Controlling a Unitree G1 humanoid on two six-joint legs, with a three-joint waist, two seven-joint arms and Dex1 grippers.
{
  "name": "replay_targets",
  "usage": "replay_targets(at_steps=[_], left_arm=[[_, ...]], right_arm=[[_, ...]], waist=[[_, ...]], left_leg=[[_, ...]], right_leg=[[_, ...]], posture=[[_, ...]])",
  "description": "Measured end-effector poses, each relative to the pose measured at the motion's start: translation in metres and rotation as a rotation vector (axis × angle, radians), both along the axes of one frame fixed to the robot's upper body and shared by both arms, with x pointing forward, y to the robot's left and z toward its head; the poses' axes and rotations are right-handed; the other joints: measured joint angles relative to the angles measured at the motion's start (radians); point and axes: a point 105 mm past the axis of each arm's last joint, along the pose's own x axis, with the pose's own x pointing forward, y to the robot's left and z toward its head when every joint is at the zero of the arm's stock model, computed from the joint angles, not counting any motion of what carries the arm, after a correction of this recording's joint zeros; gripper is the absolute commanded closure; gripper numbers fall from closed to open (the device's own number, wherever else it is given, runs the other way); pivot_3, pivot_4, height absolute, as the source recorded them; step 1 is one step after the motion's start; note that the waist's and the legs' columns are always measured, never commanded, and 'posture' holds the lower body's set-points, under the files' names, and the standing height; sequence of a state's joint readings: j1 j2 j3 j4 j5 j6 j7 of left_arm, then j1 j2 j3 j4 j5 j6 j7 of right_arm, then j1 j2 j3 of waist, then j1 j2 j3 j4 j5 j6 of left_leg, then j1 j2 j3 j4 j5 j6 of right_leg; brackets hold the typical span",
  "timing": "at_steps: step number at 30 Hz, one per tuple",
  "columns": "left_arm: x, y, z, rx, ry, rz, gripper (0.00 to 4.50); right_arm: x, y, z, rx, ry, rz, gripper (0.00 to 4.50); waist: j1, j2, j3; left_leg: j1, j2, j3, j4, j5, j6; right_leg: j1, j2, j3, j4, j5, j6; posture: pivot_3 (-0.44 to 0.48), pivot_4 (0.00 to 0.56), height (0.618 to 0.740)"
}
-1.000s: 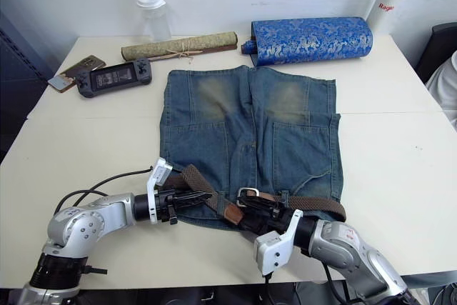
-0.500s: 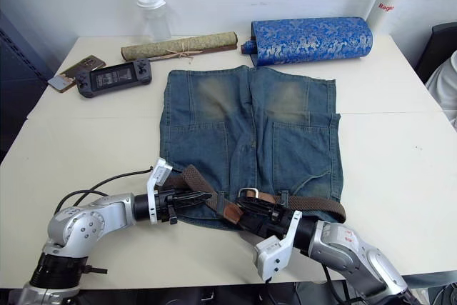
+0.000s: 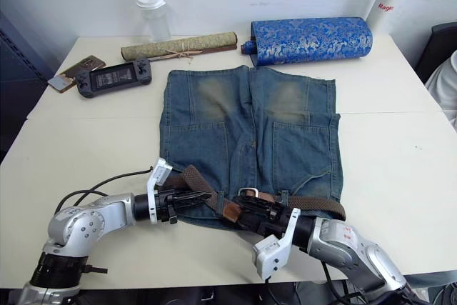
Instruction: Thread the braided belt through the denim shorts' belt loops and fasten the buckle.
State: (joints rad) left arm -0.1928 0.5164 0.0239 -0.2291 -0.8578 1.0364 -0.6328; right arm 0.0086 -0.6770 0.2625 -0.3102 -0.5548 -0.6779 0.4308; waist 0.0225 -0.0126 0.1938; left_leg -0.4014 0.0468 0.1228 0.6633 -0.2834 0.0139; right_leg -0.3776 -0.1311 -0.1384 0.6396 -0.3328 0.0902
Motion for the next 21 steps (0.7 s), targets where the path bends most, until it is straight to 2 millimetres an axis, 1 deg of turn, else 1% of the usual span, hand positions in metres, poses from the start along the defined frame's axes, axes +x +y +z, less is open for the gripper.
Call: replay_targets(at_steps=[1, 2, 13, 14, 15, 16, 18, 20, 21], left_arm=[[0.0, 0.0, 0.0, 0.0, 0.0, 0.0, 4.5], [0.0, 0.0, 0.0, 0.0, 0.001, 0.003, 4.5], [0.002, 0.0, 0.0, 0.002, -0.005, 0.01, 4.5], [0.002, 0.0, 0.0, 0.002, -0.012, 0.012, 3.68], [0.002, 0.0, 0.001, 0.001, -0.023, 0.011, 3.52], [0.001, 0.0, 0.003, 0.0, -0.037, 0.003, 3.18], [-0.002, -0.003, 0.01, 0.006, -0.077, -0.018, 2.18], [-0.004, -0.005, 0.016, 0.005, -0.105, -0.029, 1.38], [-0.004, -0.005, 0.02, 0.002, -0.118, -0.028, 1.38]], right_arm=[[0.0, 0.0, 0.0, -0.002, -0.002, 0.001, 4.13], [0.0, 0.0, 0.0, -0.006, -0.001, 0.002, 4.45], [0.003, 0.0, 0.0, -0.027, 0.02, 0.004, 4.45], [0.003, 0.0, 0.0, -0.023, 0.033, 0.0, 4.5], [0.004, -0.001, 0.0, -0.015, 0.049, -0.004, 4.5], [0.004, -0.001, 0.001, -0.006, 0.064, -0.01, 4.5], [0.006, -0.002, 0.002, 0.014, 0.091, -0.02, 4.5], [0.006, -0.003, 0.003, 0.027, 0.102, -0.024, 4.5], [0.007, -0.003, 0.003, 0.032, 0.106, -0.025, 4.5]], waist=[[0.0, 0.0, 0.0], [0.0, 0.0, 0.0], [0.0, 0.0, 0.0], [0.0, 0.0, 0.0], [0.0, 0.0, 0.0], [0.0, 0.0, 0.0], [0.0, 0.0, 0.0], [0.0, 0.0, 0.0], [0.0, 0.0, 0.0]], left_leg=[[0.0, 0.0, 0.0, 0.0, 0.0, 0.0], [0.0, 0.0, 0.0, 0.0, 0.0, 0.0], [0.0, 0.0, 0.0, 0.001, 0.0, 0.0], [0.0, 0.0, 0.0, 0.001, 0.0, 0.0], [0.0, 0.0, 0.0, 0.001, 0.0, 0.0], [0.0, 0.0, 0.0, 0.001, 0.0, 0.0], [0.0, 0.0, 0.0, 0.001, 0.0, 0.0], [0.0, 0.0, 0.0, 0.001, 0.0, 0.0], [0.0, 0.0, 0.0, 0.001, 0.0, 0.0]], right_leg=[[0.0, 0.0, 0.0, 0.0, 0.0, 0.0], [0.0, 0.0, 0.0, 0.0, 0.0, 0.0], [0.0, 0.0, 0.0, 0.001, 0.0, 0.0], [0.0, 0.0, 0.0, 0.001, 0.0, 0.0], [0.0, 0.0, 0.0, 0.002, 0.0, 0.0], [0.0, 0.0, 0.0, 0.002, 0.0, 0.0], [0.0, 0.0, 0.0, 0.002, 0.0, 0.0], [0.0, 0.0, 0.0, 0.002, 0.0, 0.0], [0.0, 0.0, 0.0, 0.002, 0.0, 0.0]], posture=[[0.0, 0.15, 0.717], [0.0, 0.15, 0.717], [0.0, 0.15, 0.717], [0.0, 0.15, 0.717], [0.0, 0.15, 0.717], [0.0, 0.15, 0.717], [0.0, 0.15, 0.717], [0.0, 0.15, 0.717], [0.0, 0.15, 0.717]])
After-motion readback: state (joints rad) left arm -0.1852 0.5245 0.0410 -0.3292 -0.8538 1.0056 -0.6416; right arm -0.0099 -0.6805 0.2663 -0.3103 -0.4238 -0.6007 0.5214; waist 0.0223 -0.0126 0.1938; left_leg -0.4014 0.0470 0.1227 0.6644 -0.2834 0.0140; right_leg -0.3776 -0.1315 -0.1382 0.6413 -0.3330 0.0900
